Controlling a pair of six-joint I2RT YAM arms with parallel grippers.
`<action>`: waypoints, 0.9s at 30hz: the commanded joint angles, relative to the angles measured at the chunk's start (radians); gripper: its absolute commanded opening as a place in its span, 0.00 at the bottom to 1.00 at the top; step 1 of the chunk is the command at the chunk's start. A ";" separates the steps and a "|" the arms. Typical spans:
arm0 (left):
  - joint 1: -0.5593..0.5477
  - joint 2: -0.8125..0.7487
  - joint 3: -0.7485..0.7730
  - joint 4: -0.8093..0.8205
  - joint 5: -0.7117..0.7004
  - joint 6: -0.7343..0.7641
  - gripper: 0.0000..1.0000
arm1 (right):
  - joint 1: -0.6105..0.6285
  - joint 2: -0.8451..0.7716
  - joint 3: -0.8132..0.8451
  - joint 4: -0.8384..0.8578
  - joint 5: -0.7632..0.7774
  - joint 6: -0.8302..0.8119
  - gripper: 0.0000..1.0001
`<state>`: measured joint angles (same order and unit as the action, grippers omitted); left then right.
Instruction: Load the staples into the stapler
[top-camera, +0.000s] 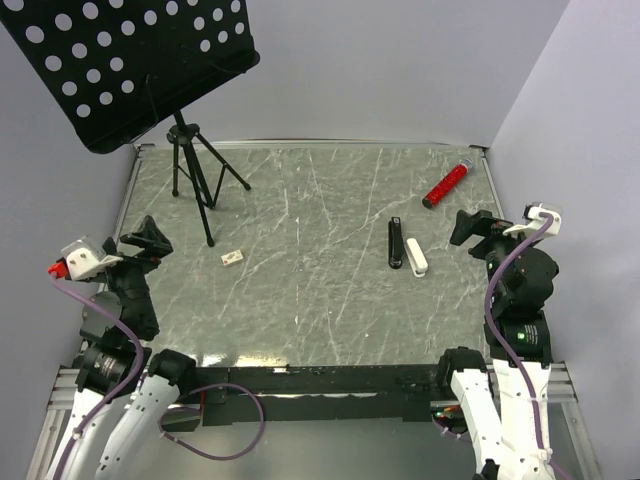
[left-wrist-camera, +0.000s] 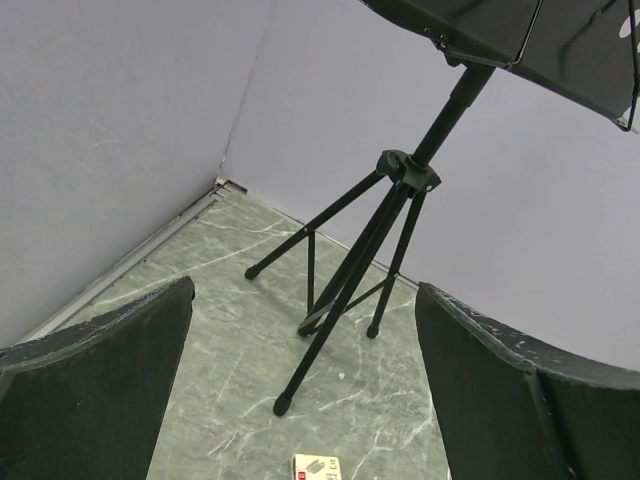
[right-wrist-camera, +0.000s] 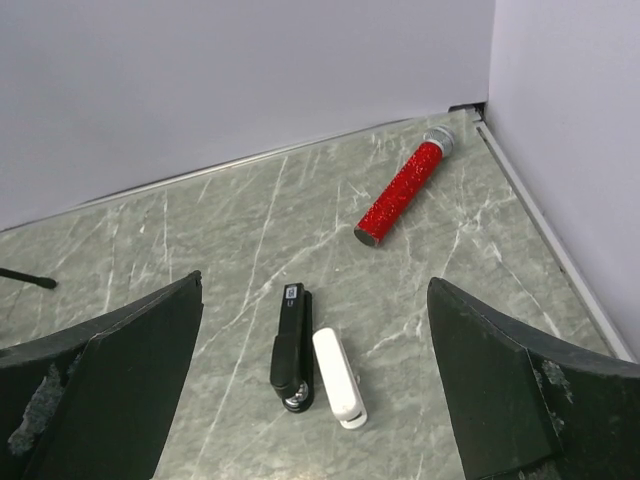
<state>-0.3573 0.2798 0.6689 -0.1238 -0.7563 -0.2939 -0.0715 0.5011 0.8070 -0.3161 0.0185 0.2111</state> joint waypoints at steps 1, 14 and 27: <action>-0.003 0.002 -0.008 0.050 0.031 -0.004 0.97 | 0.007 0.002 0.018 0.074 0.009 -0.007 1.00; -0.003 0.287 -0.108 0.112 0.388 -0.077 0.97 | 0.015 -0.012 -0.046 0.103 -0.066 0.030 1.00; -0.002 0.866 0.148 -0.092 0.604 -0.134 0.97 | 0.044 -0.098 -0.121 0.060 -0.088 0.007 1.00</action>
<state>-0.3573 1.0348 0.7155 -0.1509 -0.2405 -0.4065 -0.0414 0.4347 0.6983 -0.2729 -0.0616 0.2363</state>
